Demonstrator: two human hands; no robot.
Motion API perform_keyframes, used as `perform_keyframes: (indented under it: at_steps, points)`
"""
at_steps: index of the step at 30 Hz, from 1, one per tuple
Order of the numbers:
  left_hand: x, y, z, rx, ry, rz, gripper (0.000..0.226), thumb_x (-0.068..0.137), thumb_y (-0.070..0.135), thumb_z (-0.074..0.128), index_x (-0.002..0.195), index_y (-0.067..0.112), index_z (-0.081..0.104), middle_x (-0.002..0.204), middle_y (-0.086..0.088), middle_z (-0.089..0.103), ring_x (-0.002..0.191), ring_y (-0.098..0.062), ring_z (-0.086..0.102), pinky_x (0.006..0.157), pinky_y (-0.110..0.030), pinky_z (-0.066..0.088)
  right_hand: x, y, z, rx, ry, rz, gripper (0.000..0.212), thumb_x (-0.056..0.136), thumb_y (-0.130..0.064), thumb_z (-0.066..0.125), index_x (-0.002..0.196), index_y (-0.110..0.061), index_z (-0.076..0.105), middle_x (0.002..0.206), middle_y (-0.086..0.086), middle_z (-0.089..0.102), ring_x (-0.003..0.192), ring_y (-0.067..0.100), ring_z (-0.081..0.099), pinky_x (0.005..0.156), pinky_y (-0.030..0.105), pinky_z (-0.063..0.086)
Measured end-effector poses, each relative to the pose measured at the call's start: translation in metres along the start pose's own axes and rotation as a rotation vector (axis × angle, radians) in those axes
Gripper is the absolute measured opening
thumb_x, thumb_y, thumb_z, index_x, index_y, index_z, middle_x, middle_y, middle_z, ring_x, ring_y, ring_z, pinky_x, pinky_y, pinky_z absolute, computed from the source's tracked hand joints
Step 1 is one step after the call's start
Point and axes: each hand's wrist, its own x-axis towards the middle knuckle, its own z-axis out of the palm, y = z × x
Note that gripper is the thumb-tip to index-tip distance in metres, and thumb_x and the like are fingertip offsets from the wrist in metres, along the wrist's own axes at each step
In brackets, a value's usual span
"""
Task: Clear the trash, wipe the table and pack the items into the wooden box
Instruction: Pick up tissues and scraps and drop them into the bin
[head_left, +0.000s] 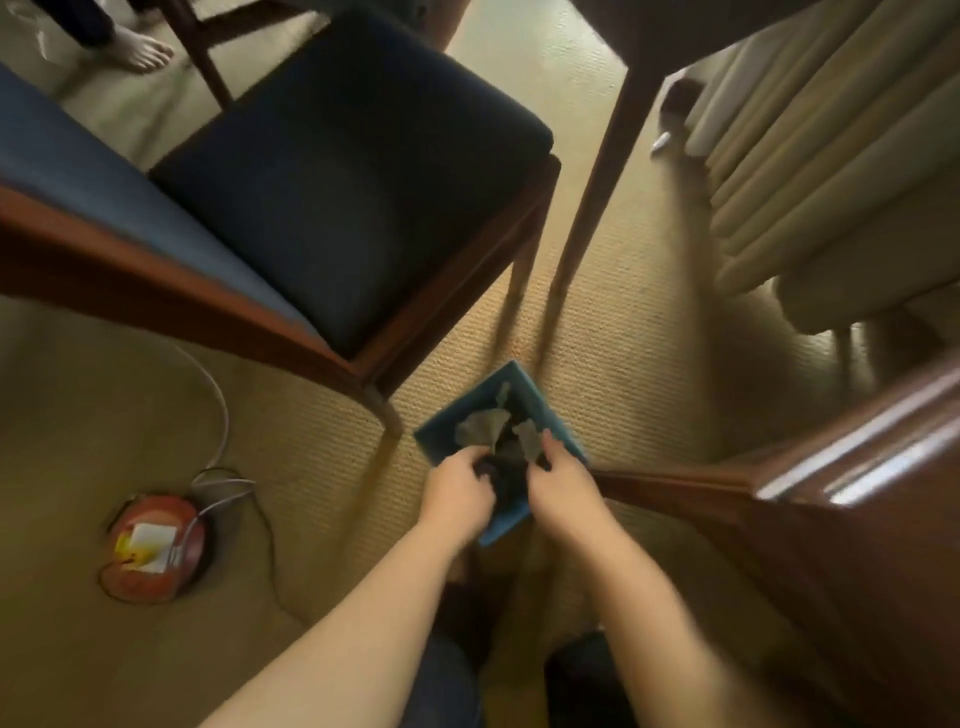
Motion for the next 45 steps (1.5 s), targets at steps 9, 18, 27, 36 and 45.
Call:
perform_keyframes:
  at_steps: [9,18,27,36,45]
  points:
    - [-0.24,0.187,-0.104,-0.312,0.165,0.395,0.014,0.101,0.028,0.067,0.11,0.038,0.07,0.103,0.024,0.071,0.103,0.004,0.067,0.078,-0.018,0.058,-0.306,-0.072,-0.145,0.355,0.288,-0.393,0.018,0.098,-0.017,0.071,0.105,-0.033,0.076,0.101,-0.018,0.076,0.097,0.004,0.073,0.082,0.019,0.058]
    - [-0.329,0.318,-0.026,0.322,-0.014,0.902,0.029,0.097,0.053,0.063,0.125,0.043,0.064,0.106,0.027,0.062,0.103,0.002,0.051,0.086,-0.018,0.044,-0.378,0.015,-0.326,-0.049,0.827,-0.386,0.018,0.096,-0.022,0.072,0.112,-0.028,0.07,0.101,-0.017,0.065,0.09,0.002,0.063,0.073,0.026,0.057]
    - [-0.328,0.341,0.104,0.906,-0.069,0.996,0.041,0.099,0.054,0.051,0.132,0.032,0.061,0.124,0.001,0.06,0.107,-0.025,0.046,0.09,-0.039,0.045,-0.365,0.105,-0.414,-0.034,0.815,-0.013,0.044,0.095,-0.022,0.07,0.136,-0.035,0.062,0.115,-0.007,0.045,0.109,0.017,0.051,0.086,0.027,0.046]
    - [-0.329,0.328,0.118,0.896,-0.023,1.02,0.015,0.099,0.03,0.065,0.11,0.036,0.074,0.095,0.014,0.066,0.077,-0.016,0.04,0.067,-0.029,0.041,-0.317,0.088,-0.429,-0.217,0.648,-0.155,0.054,0.103,-0.029,0.056,0.152,-0.049,0.043,0.135,0.001,0.037,0.122,0.022,0.045,0.105,0.042,0.05]
    - [-0.357,0.345,0.103,0.622,0.099,1.047,0.008,0.091,0.032,0.078,0.099,0.033,0.079,0.091,0.017,0.072,0.075,-0.012,0.045,0.063,-0.029,0.05,-0.276,0.071,-0.43,-0.615,0.564,-0.233,0.054,0.098,-0.019,0.069,0.146,-0.035,0.052,0.148,0.008,0.043,0.13,0.025,0.044,0.105,0.034,0.048]
